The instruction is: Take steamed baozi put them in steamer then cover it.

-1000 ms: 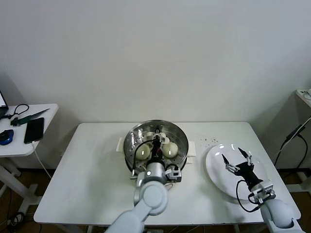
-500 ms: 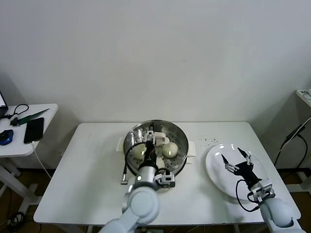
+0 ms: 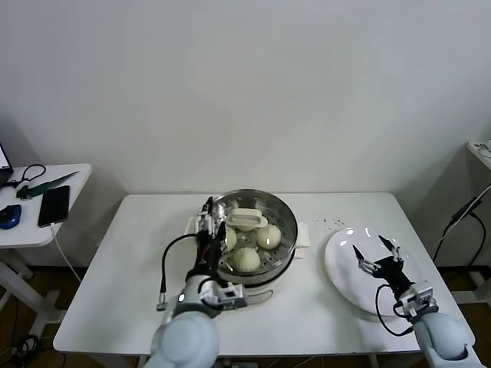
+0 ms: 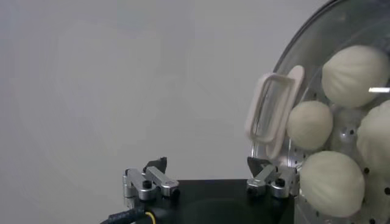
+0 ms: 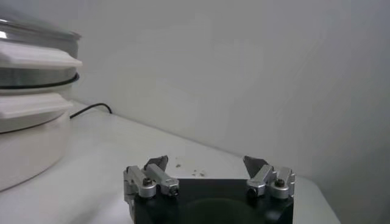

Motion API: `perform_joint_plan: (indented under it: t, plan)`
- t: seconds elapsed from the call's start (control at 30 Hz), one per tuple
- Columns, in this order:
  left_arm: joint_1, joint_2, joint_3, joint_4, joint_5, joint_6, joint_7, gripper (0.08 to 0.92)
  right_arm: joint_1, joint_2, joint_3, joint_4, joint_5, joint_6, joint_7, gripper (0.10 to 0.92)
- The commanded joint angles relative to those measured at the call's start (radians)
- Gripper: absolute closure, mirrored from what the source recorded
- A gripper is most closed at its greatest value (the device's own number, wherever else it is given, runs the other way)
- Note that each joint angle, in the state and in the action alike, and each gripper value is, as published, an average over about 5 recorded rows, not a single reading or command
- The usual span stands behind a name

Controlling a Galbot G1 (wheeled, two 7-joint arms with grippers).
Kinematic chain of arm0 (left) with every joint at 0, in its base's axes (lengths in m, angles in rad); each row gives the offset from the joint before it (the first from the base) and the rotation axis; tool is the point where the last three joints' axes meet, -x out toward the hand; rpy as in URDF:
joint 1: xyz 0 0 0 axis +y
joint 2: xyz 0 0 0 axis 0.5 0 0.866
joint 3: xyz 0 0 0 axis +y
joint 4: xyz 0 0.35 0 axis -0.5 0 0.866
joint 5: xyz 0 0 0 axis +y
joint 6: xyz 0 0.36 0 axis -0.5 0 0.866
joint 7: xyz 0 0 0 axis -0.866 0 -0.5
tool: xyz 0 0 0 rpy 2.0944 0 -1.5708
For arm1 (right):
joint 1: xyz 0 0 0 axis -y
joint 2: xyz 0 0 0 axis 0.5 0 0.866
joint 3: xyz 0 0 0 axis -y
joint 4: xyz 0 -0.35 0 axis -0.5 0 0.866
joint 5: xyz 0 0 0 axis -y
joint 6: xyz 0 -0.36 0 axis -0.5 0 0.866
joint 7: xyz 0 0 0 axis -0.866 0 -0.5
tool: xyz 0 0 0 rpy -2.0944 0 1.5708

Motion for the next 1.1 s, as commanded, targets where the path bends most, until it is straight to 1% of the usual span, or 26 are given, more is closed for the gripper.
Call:
perform_joint_plan:
  t: [0.03, 0.2, 0.3, 0.43, 0.57, 0.67, 0.8, 0.93, 1.1]
  plan:
    - [0.187, 0.048, -0.267, -0.089, -0.501, -0.392, -0.254, 0.177, -0.017, 0.008, 0.016, 0.033, 0.015, -0.005, -0.004, 0.203]
    - [0.257, 0.016, -0.446, -0.058, -0.811, -0.507, -0.339, 0.177, -0.033, 0.022, 0.018, 0.050, -0.023, 0.014, -0.006, 0.203]
    - [0.297, -0.027, -0.549, -0.010, -0.966, -0.570, -0.363, 0.177, -0.045, 0.031, 0.021, 0.060, -0.031, 0.022, -0.009, 0.203]
    - [0.341, -0.078, -0.652, 0.031, -1.135, -0.649, -0.350, 0.177, -0.054, 0.040, 0.025, 0.076, -0.029, 0.023, -0.009, 0.203]
    - [0.380, -0.132, -0.730, 0.089, -1.217, -0.710, -0.314, 0.177, -0.068, 0.054, 0.028, 0.101, -0.026, 0.025, -0.008, 0.203]
    - [0.414, -0.164, -0.768, 0.141, -1.246, -0.753, -0.292, 0.177, -0.085, 0.065, 0.035, 0.119, -0.023, 0.025, -0.011, 0.203]
    - [0.455, -0.180, -0.781, 0.190, -1.266, -0.797, -0.298, 0.177, -0.106, 0.077, 0.051, 0.126, -0.015, 0.028, -0.021, 0.203]
    - [0.472, -0.196, -0.784, 0.204, -1.272, -0.818, -0.294, 0.177, -0.120, 0.086, 0.062, 0.132, 0.019, 0.026, -0.021, 0.203]
    - [0.470, -0.192, -0.781, 0.209, -1.272, -0.833, -0.290, 0.177, -0.133, 0.099, 0.071, 0.136, 0.040, 0.028, -0.019, 0.203]
